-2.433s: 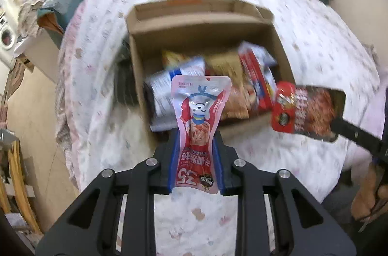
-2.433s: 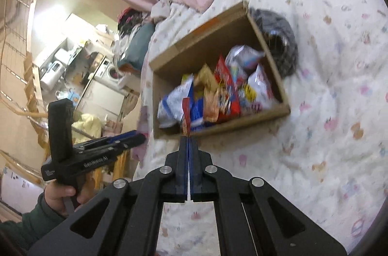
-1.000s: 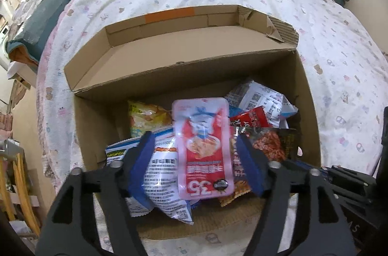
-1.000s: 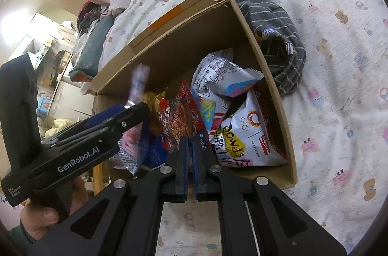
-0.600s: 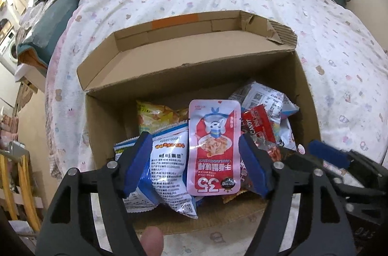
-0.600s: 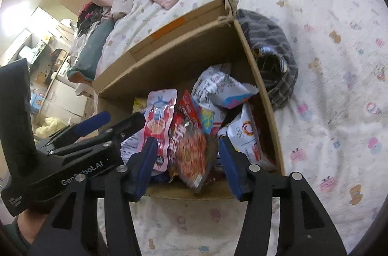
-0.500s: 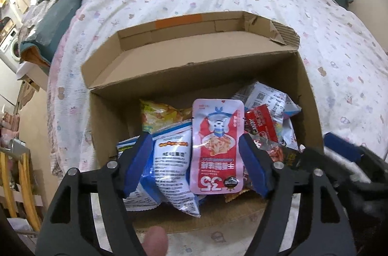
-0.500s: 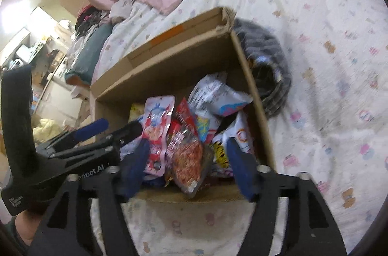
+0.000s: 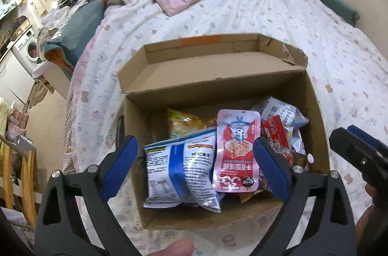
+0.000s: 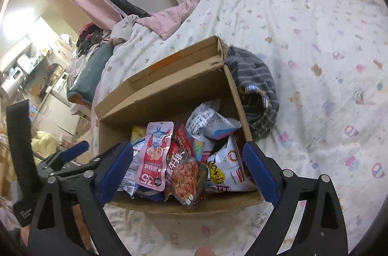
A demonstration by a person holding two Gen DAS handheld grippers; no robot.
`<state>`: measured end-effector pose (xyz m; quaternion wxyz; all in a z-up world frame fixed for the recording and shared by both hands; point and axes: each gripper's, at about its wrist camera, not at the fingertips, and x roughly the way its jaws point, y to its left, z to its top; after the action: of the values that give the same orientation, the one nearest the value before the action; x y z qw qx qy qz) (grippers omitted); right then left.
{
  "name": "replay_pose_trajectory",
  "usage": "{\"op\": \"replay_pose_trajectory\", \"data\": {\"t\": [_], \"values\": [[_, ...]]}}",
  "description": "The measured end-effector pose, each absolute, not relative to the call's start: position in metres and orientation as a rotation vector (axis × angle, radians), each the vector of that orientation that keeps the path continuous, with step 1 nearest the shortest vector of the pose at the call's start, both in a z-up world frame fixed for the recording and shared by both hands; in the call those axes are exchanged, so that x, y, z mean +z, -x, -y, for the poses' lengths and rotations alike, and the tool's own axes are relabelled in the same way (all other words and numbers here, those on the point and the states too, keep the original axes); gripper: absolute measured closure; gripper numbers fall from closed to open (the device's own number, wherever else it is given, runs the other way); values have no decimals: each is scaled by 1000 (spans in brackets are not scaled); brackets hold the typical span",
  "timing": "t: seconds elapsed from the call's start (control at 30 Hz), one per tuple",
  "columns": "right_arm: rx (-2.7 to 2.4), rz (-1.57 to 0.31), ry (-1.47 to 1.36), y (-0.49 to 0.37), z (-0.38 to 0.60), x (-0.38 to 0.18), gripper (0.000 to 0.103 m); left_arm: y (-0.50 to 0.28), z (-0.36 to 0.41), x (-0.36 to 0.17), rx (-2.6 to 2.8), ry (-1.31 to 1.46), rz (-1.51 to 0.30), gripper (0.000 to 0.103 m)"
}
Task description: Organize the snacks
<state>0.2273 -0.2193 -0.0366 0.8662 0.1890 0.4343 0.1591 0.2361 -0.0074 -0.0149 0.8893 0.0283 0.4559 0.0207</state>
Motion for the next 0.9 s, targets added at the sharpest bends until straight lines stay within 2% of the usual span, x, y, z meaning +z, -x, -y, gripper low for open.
{"op": "replay_pose_trajectory", "data": {"t": [0.07,0.23,0.33,0.57,0.9], "values": [[327,-884,-355,-224,215,-31,6,-229,-1,-9,47,-35,-918,0],[331,-803,-293,-205,209,-10,6,-212,-15,-3,46,-15,-909,0],[331,-765,-261,-191,207,3,0,-191,-22,7,39,-3,-859,0],[323,-737,-264,-151,204,27,0,-140,-36,27,38,-5,-794,0],[283,-687,-95,-101,186,49,0,-85,-56,30,43,53,-757,0]]}}
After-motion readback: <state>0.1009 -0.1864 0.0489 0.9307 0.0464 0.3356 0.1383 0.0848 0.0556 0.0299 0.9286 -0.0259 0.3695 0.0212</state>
